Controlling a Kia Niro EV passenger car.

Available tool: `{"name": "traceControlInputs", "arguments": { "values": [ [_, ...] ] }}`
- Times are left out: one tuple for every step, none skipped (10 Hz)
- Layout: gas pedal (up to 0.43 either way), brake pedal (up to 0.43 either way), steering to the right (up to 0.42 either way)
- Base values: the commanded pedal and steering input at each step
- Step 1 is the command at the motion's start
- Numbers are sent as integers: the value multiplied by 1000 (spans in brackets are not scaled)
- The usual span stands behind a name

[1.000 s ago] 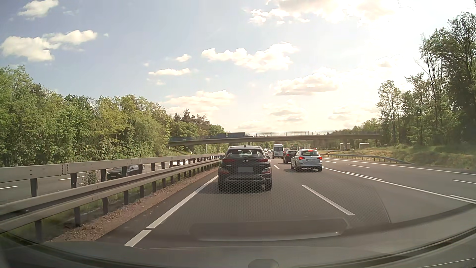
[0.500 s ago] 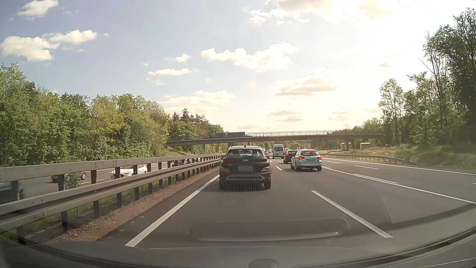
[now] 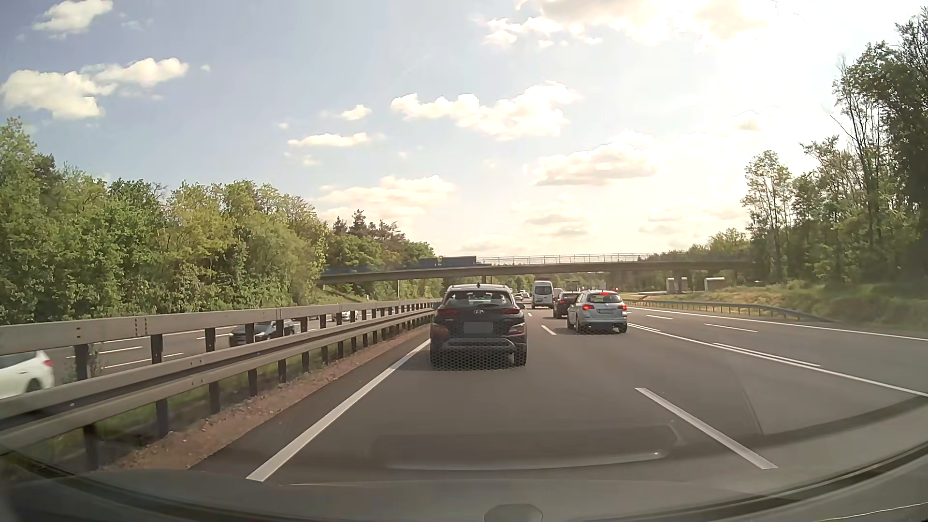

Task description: Follow the waypoints while adhering to traffic rules and regulations

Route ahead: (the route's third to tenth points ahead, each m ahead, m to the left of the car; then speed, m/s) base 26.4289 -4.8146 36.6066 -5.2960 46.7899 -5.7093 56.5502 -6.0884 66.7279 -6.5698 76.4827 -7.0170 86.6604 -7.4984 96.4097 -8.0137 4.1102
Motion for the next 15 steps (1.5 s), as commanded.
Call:
{"name": "traceControlInputs", "arguments": {
  "values": [
    [87, 0, 1],
    [87, 0, 1],
    [87, 0, 1],
    [98, 0, 1],
    [98, 0, 1],
    [98, 0, 1],
    [98, 0, 2],
    [98, 0, 1],
    [110, 0, 1],
    [110, 0, 2],
    [110, 0, 2],
    [118, 0, 2],
    [118, 0, 2],
    [118, 0, 2],
    [118, 0, 2]
  ]
}}
